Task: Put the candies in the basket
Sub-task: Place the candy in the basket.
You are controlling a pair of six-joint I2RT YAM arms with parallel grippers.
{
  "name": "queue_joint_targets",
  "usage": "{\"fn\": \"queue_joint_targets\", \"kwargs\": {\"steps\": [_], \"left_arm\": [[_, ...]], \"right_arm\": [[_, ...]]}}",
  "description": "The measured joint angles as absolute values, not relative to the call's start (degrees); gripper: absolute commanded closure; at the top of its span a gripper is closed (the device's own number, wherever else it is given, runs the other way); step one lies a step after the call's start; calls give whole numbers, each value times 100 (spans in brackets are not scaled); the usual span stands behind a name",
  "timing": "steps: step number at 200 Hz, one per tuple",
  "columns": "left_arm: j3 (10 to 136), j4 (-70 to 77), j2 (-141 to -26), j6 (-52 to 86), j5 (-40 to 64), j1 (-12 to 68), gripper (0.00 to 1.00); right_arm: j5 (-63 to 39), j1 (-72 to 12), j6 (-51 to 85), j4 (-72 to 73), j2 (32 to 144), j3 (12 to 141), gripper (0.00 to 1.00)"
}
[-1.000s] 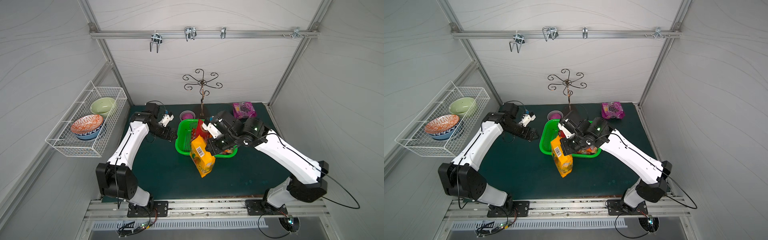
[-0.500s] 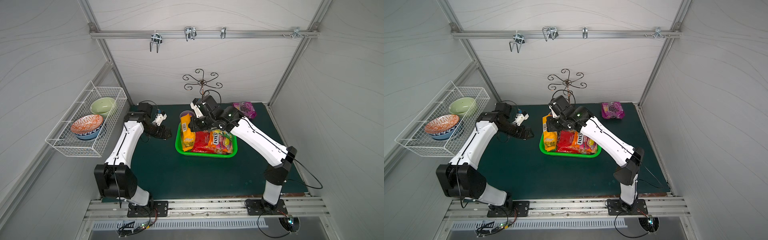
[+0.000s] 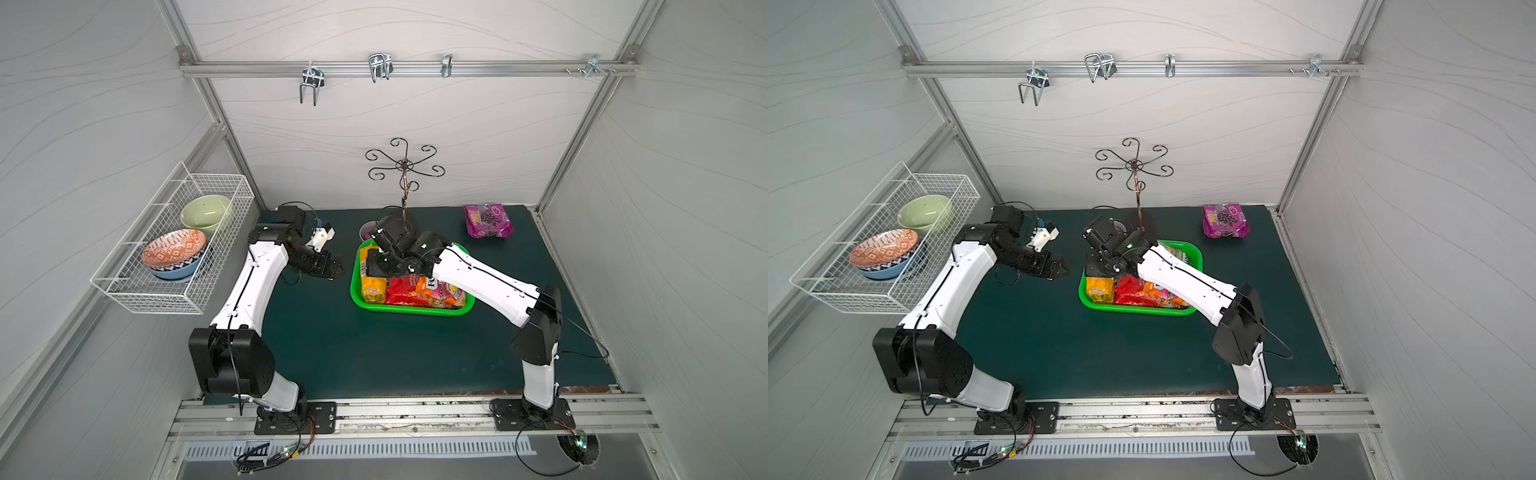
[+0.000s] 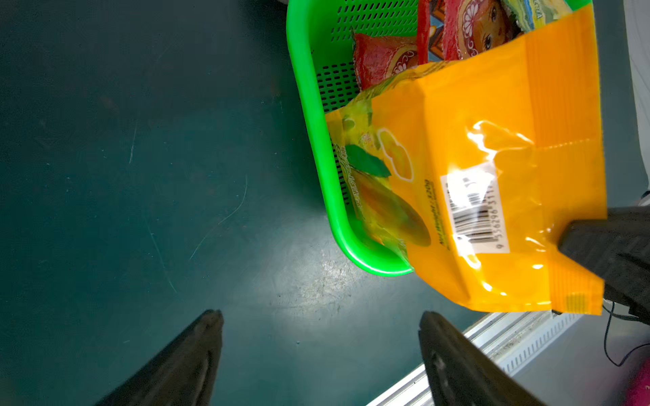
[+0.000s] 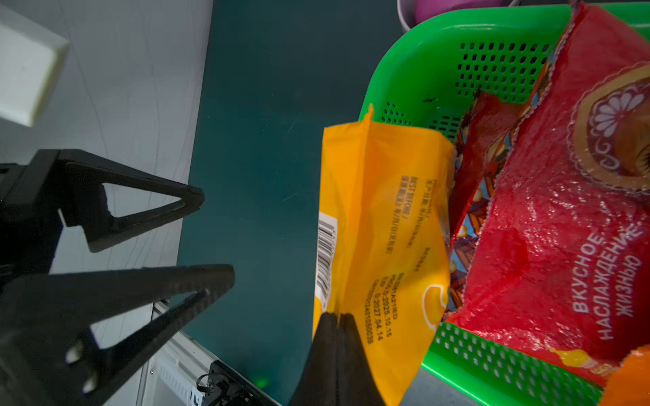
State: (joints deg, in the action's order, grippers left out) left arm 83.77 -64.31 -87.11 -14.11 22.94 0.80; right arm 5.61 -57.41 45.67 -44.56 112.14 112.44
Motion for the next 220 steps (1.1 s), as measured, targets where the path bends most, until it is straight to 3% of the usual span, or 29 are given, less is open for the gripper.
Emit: {"fn": "queue_joint_targets", "kwargs": {"steps": [103,116,162,220], "left_arm": [[8628,-6530,-9251,-1212,2626,80,12],[8711,-6499,-9360,-1146,2692,80,12],[8936,-6414,-9498,-943,2871,80,12],[9227,-6364,-9664,-858,3118,176,12]], "right_arm": [[344,-5621,5124,-3785,11686,10595,100],[287,-5612,5140,-3736,11679,10578,79],[226,-5533,4779,-3728,11306,10560,54],[-287,-4635,3986,-3658,10016,10263,46]]}}
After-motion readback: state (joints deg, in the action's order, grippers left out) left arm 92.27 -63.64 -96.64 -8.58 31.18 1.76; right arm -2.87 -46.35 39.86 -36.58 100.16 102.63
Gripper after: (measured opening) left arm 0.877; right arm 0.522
